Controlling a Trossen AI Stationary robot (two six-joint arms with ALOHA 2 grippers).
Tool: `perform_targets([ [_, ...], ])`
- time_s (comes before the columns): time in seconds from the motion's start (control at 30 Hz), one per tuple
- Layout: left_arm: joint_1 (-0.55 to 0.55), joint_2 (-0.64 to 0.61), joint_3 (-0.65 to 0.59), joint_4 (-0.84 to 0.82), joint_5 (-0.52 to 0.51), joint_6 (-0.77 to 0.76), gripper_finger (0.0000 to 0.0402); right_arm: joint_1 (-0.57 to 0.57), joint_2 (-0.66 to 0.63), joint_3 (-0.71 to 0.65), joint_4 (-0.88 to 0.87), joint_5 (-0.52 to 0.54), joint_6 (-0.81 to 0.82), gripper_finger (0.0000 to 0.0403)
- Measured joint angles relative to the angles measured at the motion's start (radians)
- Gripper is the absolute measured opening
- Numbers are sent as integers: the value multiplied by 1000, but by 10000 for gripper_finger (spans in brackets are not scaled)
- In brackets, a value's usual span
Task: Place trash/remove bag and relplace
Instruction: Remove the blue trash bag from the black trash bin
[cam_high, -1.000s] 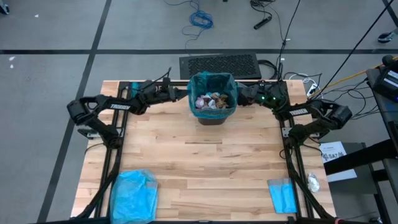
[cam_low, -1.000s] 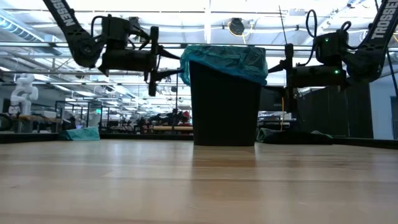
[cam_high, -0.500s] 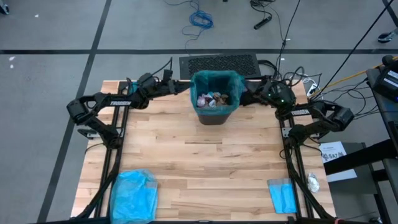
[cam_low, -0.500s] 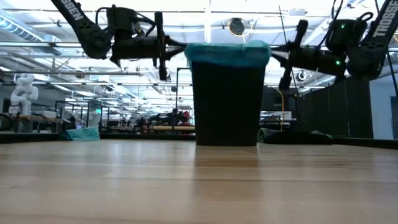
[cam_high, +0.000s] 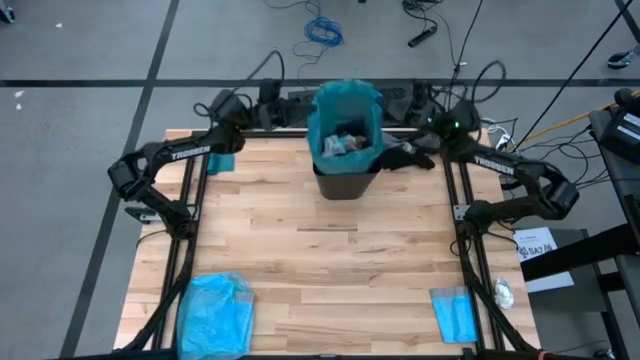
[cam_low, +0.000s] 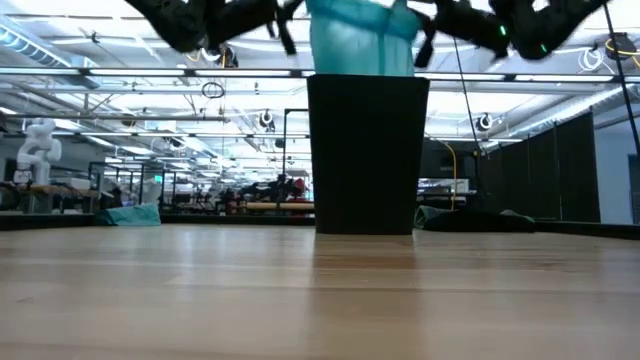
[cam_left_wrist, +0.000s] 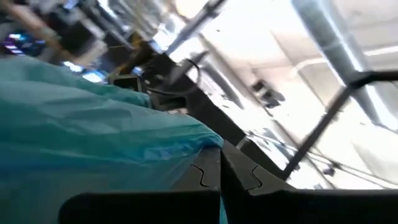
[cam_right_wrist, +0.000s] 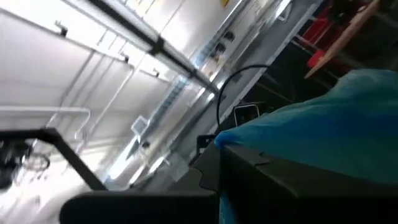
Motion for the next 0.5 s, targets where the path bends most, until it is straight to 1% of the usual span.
perform_targets([
  [0.17, -14, -4, 148, -53, 79, 0, 0, 51, 0, 229, -205, -66, -110, 0],
  [0.27, -24, -31, 242, -153, 125, 32, 0, 83, 0, 367, -305, -90, -157, 0],
  [0.33, -31, -65, 304, -271, 147, 94, 0, 106, 0, 460, -382, -92, -194, 0],
  [0.5, -58, -156, 470, -657, 150, 323, 0, 177, 1, 670, -627, -90, -313, 0],
])
